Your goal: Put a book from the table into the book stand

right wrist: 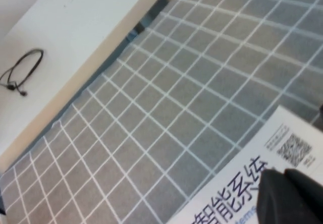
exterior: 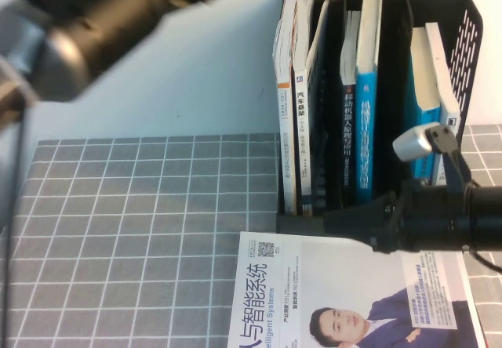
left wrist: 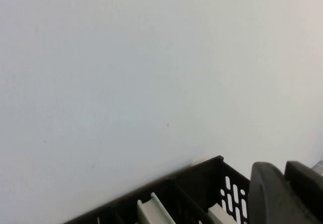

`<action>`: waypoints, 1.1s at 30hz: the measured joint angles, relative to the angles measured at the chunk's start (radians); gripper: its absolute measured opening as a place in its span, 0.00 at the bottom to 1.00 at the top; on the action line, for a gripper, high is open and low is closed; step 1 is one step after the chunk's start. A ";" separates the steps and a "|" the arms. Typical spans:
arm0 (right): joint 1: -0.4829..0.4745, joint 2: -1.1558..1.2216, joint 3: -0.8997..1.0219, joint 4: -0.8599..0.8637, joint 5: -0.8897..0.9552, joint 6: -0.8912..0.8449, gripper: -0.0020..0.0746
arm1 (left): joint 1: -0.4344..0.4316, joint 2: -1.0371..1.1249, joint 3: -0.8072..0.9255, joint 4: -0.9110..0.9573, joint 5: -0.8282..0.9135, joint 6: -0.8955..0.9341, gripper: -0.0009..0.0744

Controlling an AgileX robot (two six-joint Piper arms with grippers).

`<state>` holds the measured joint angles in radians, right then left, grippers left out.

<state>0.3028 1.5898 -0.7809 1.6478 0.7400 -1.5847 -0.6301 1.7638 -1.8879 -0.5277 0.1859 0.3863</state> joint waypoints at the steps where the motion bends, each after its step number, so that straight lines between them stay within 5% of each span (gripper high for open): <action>1: 0.000 -0.002 -0.014 -0.015 -0.002 0.014 0.02 | 0.008 -0.031 0.000 0.011 0.035 0.012 0.05; 4: 0.000 -0.025 -0.064 -0.185 0.010 0.137 0.02 | 0.030 -0.116 0.000 0.031 0.209 0.020 0.03; 14: 0.000 -0.218 -0.260 -1.280 0.344 0.912 0.02 | 0.105 -0.326 0.004 0.193 0.926 -0.100 0.01; 20: 0.000 -0.497 -0.259 -1.545 0.224 1.119 0.02 | 0.106 -0.507 0.171 0.488 0.775 -0.353 0.01; 33: 0.000 -1.022 0.245 -1.564 -0.234 1.223 0.02 | 0.111 -0.923 0.664 0.545 0.496 -0.407 0.01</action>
<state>0.3028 0.5675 -0.5364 0.0833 0.5056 -0.3618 -0.5189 0.8411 -1.2241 0.0178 0.6819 -0.0211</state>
